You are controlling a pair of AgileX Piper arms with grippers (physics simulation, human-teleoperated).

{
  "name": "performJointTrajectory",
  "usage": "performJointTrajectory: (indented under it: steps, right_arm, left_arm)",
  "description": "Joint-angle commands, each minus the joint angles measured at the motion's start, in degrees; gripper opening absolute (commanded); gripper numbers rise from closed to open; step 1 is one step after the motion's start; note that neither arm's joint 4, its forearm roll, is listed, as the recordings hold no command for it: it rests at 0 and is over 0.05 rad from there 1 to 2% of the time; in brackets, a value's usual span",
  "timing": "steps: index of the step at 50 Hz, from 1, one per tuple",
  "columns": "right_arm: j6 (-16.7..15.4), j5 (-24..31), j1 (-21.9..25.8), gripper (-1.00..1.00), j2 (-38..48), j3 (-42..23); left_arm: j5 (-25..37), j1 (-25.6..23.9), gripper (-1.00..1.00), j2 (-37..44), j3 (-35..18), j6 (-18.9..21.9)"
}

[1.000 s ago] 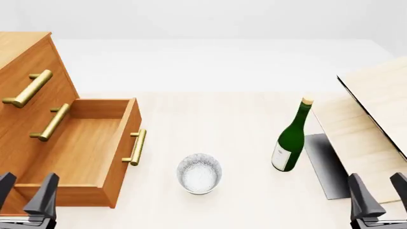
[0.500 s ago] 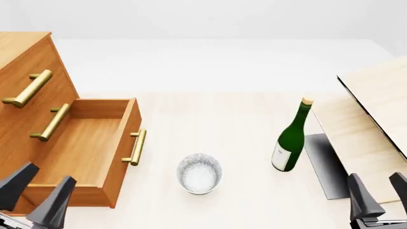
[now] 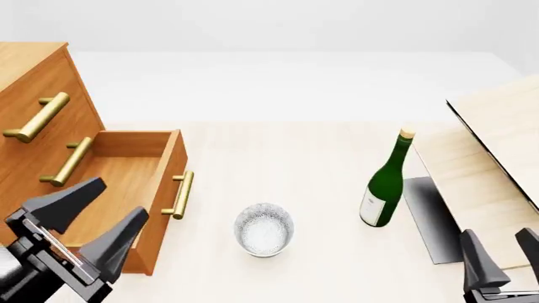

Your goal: Put the bowl in the bottom drawer of the cabinet.

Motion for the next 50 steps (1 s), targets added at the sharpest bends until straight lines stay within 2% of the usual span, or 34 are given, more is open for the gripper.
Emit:
performJointTrajectory:
  steps: [1,4,6,7,10,12,13,14,16,17,18,22,23,24,28,37,40,50]
  right_arm:
    - [0.0,0.0,0.0,1.0,-0.1,0.0]
    - [0.0,0.0,0.0,1.0,-0.1,0.0]
    - [0.0,0.1,0.0,1.0,-0.1,0.0]
    - [0.0,0.0,0.0,1.0,-0.1,0.0]
    - [0.0,0.0,0.0,1.0,-0.1,0.0]
    - [0.0,0.0,0.0,1.0,-0.1,0.0]
    - [0.0,0.0,0.0,1.0,-0.1,0.0]
    - [0.0,0.0,0.0,1.0,-0.1,0.0]
    - [0.0,0.0,0.0,1.0,-0.1,0.0]
    - [0.0,0.0,0.0,1.0,-0.1,0.0]
    - [0.0,0.0,0.0,1.0,-0.1,0.0]
    - [0.0,0.0,0.0,1.0,-0.1,0.0]
    - [0.0,0.0,0.0,1.0,-0.1,0.0]
    - [0.0,0.0,0.0,1.0,-0.1,0.0]
    - [0.0,0.0,0.0,1.0,-0.1,0.0]
    - [0.0,0.0,0.0,1.0,-0.1,0.0]
    - [0.0,0.0,0.0,1.0,-0.1,0.0]
    - [0.0,0.0,0.0,1.0,-0.1,0.0]
  left_arm:
    - [-1.2,-3.3,1.0,10.2,-7.0,-0.7]
    - [-2.4,-3.6,1.0,11.5,-7.2,-1.0]
    - [-0.8,-4.5,1.0,13.6,-10.6,-2.3]
    - [-1.3,-5.3,1.0,16.1,-11.9,-1.0]
    - [-1.3,-5.3,1.0,16.8,-12.9,-0.9]
    - [-1.9,-5.5,1.0,19.7,-13.6,0.7]
    - [-2.5,-6.2,1.0,20.2,-13.9,-0.3]
    - [-5.7,-6.5,1.0,21.2,-11.6,-0.2]
    - [-3.9,-7.0,1.0,22.6,-14.0,0.0]
    - [-7.0,-7.2,1.0,23.7,-12.1,-0.2]
    - [-4.8,-7.2,1.0,23.8,-14.2,-0.3]
    - [-6.7,-8.7,1.0,26.8,-15.2,-0.2]
    - [-4.6,-9.2,1.0,27.1,-17.4,-0.1]
    - [-7.0,-9.7,1.0,28.3,-16.0,-0.1]
    - [-7.4,-10.2,1.0,30.1,-16.9,0.0]
    - [-2.4,-10.6,1.0,33.9,-22.3,-2.0]
    - [-0.8,-9.2,1.0,36.0,-24.2,-2.5]
    - [3.5,-12.8,1.0,43.8,-29.8,-5.6]
